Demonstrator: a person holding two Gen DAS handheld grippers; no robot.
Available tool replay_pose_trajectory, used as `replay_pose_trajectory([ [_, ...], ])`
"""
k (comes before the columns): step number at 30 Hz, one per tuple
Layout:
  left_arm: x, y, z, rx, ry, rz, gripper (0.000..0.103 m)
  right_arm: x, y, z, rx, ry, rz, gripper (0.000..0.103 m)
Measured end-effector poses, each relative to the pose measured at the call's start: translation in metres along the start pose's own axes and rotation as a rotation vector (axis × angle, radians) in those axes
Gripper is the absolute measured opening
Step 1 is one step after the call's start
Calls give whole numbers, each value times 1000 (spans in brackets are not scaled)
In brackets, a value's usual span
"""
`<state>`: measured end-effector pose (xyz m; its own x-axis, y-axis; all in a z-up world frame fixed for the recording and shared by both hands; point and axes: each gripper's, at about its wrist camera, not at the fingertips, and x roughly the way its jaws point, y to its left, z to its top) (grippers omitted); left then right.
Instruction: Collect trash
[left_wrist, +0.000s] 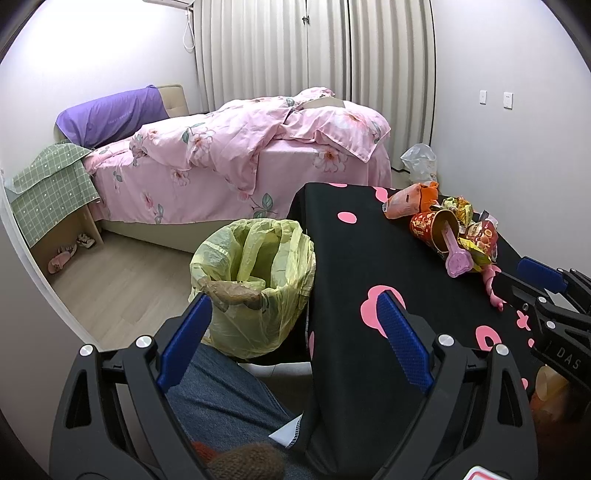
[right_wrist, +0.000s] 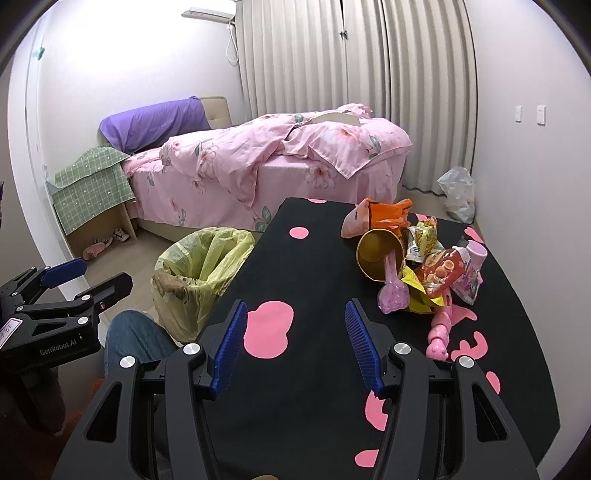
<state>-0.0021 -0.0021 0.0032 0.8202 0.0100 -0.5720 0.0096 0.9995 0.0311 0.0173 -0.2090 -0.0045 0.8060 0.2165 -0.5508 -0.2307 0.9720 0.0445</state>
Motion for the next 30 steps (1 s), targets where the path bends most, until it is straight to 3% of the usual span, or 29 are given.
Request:
replay_pose_trajectory([
  [30, -1, -2, 1, 5, -3, 2, 86, 0, 0, 0, 3, 2, 0, 53],
])
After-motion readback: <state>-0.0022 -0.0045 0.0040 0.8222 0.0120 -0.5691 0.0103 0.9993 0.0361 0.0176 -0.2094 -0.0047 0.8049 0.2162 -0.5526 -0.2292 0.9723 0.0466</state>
